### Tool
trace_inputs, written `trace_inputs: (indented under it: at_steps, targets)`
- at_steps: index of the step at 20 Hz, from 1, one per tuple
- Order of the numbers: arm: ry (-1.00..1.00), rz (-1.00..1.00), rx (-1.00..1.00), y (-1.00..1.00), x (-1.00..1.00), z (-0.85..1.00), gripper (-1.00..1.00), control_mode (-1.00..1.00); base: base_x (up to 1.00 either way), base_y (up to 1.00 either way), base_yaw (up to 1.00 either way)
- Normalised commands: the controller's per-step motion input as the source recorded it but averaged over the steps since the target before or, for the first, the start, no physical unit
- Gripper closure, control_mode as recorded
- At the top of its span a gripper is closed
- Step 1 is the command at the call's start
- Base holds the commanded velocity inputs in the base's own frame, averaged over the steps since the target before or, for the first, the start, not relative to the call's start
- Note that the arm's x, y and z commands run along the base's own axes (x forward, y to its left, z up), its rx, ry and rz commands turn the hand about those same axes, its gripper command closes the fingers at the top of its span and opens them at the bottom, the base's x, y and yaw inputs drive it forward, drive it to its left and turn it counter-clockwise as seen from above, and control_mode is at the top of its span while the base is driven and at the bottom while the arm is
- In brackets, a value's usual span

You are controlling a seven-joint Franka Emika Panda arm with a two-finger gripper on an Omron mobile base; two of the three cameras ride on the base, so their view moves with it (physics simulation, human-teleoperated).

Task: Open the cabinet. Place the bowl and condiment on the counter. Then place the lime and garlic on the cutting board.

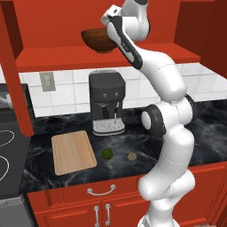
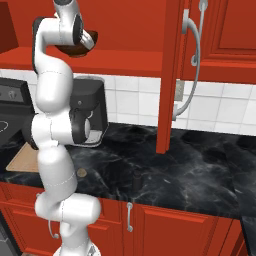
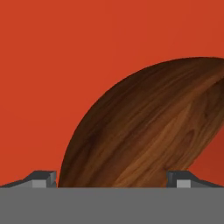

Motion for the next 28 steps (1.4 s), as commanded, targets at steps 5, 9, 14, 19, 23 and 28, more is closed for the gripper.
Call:
trace_inputs:
  at_steps: [5, 9, 14, 19, 23, 28]
  targets:
    - [0.08, 0.0, -0.05, 0.02, 0.09, -0.07, -1.0, -1.0, 0.0, 0.0, 0.0]
    - [0.08, 0.0, -0.07, 0.0, 0.01, -0.04, -1.0, -1.0, 0.0, 0.0, 0.0]
    - [0.08, 0.0, -0.06, 0.0, 0.0, -0.01, -1.0, -1.0, 0.0, 0.0, 0.0]
    - [0.1, 0.0, -0.05, 0.0, 0.04, -0.03, -1.0, -1.0, 0.0, 0.0, 0.0]
    - [0.12, 0.0, -0.02, 0.0, 0.06, -0.02, -1.0, -1.0, 0.0, 0.0, 0.0]
    - [0.13, 0.0, -0.02, 0.04, 0.1, -0.01, 1.0, -1.0, 0.0, 0.0, 0.0]
